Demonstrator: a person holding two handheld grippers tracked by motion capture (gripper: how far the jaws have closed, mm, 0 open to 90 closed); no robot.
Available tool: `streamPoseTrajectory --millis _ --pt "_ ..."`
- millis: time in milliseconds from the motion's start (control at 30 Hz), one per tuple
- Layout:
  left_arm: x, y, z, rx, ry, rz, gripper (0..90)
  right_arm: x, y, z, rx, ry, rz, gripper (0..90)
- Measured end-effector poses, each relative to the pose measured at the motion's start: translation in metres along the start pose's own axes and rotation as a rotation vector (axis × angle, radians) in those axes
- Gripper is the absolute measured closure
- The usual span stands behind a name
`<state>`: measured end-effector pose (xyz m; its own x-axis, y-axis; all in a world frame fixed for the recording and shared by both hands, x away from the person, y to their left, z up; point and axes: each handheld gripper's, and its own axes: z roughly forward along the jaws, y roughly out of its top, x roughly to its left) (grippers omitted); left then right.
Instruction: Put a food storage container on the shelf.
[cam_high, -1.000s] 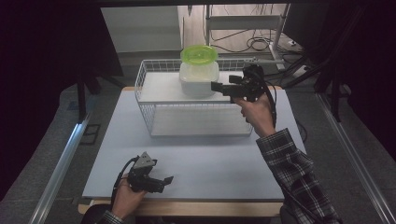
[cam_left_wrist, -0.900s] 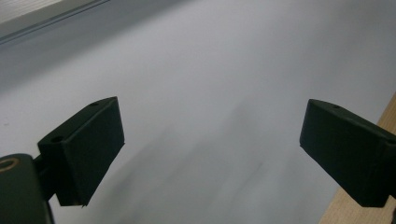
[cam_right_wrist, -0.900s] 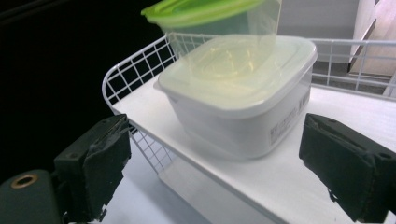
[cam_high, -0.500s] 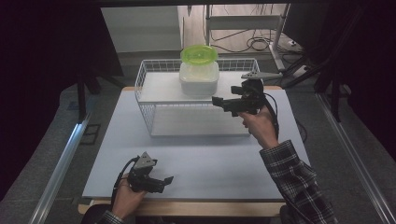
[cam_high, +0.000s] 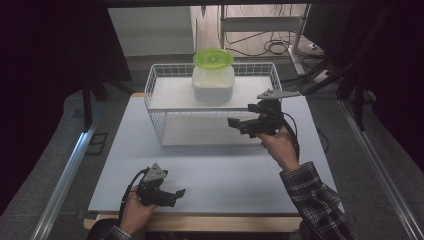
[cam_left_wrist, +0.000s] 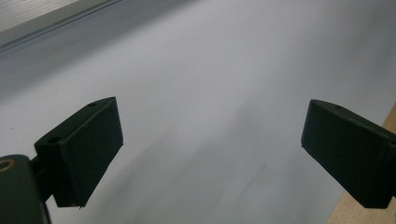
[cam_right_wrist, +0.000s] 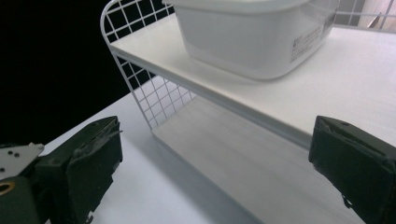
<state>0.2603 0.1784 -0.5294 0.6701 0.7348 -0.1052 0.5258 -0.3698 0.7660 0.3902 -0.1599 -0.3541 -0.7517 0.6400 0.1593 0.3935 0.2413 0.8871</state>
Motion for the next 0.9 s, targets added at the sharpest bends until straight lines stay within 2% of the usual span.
streamPoseTrajectory --millis 267,500,900 --pt "0.0 0.0 0.001 0.0 0.005 0.008 4.9 0.003 -0.023 0.0 0.02 0.003 -0.032 0.6" --pt "0.0 -0.001 0.001 0.003 0.007 0.012 4.7 0.005 -0.044 -0.002 0.041 -0.014 -0.062 0.0" --pt "0.0 -0.001 0.001 0.001 0.011 0.015 4.4 0.001 -0.077 -0.005 0.058 -0.043 -0.043 0.0"
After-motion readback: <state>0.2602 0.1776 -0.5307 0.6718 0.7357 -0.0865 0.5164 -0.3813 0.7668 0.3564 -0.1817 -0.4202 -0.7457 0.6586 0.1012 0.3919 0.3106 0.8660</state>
